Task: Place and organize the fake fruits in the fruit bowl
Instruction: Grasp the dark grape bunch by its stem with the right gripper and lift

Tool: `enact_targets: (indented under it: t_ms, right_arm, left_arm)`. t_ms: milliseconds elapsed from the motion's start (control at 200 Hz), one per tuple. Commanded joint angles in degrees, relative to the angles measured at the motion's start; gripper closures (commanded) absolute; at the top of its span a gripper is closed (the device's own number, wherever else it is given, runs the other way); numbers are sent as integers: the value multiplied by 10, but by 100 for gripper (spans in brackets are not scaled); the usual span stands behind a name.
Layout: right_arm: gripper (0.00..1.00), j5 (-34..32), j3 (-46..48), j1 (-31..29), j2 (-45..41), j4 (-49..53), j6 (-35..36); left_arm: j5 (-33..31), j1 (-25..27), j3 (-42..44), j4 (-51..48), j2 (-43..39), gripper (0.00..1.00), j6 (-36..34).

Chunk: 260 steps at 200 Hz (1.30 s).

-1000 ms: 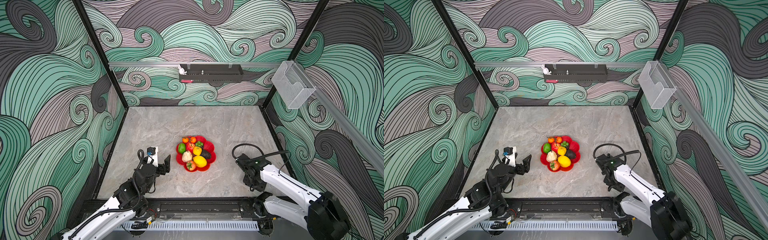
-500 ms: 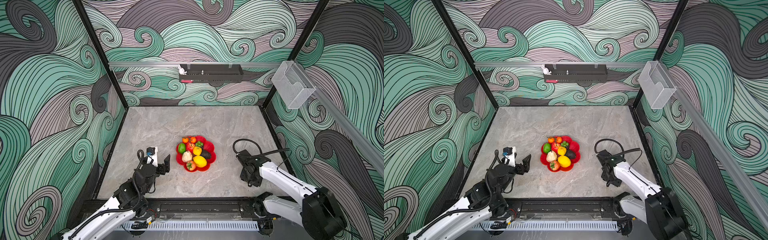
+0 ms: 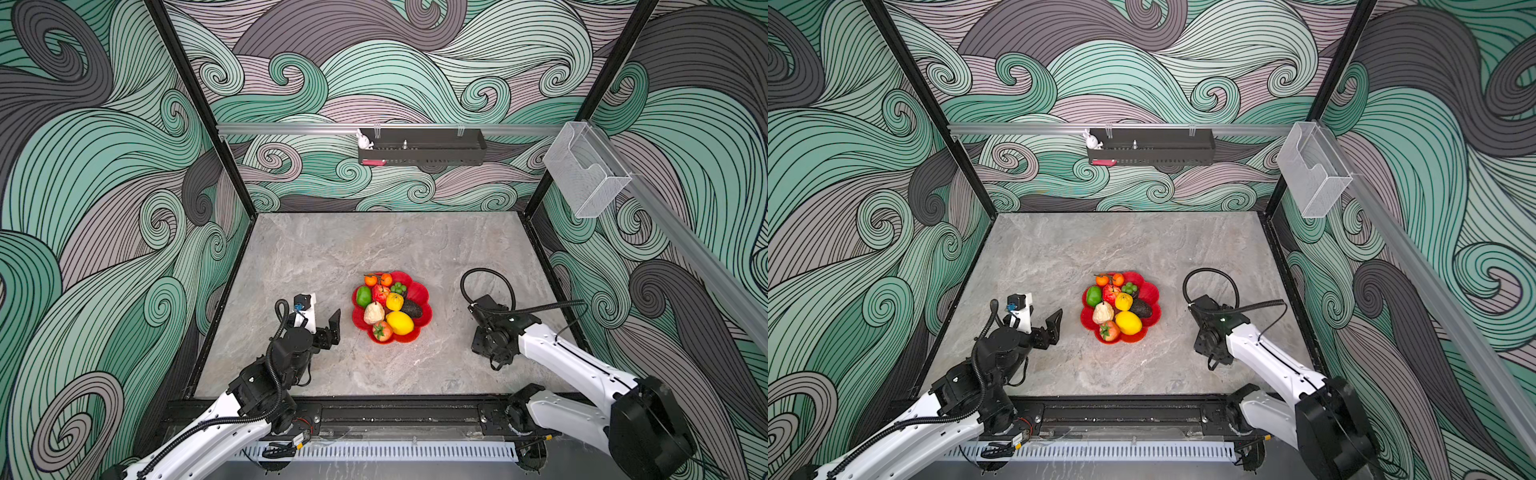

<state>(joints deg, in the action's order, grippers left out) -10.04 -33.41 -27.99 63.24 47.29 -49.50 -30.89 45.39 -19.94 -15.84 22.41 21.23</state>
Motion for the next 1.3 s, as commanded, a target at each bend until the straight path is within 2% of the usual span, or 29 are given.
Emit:
enact_targets:
  t_ms: [0,315,625,1016,1296]
  right_arm:
    - [55,-18,-6,-11,-24,8,-8]
    - [54,-21,13,-39,-47,36,-49]
    - [64,-26,21,-50,-20,26,-60]
    - [68,-28,15,-52,33,-3,-54]
    - [77,-42,12,-52,49,-10,-52]
  left_arm:
    - [-10,-4,2,0,6,11,2]
    - [-7,-4,2,2,12,11,0]
    - [-7,-4,3,6,15,11,-2]
    - [-9,-4,3,9,22,11,-2]
    - [-8,-4,3,11,24,11,-3]
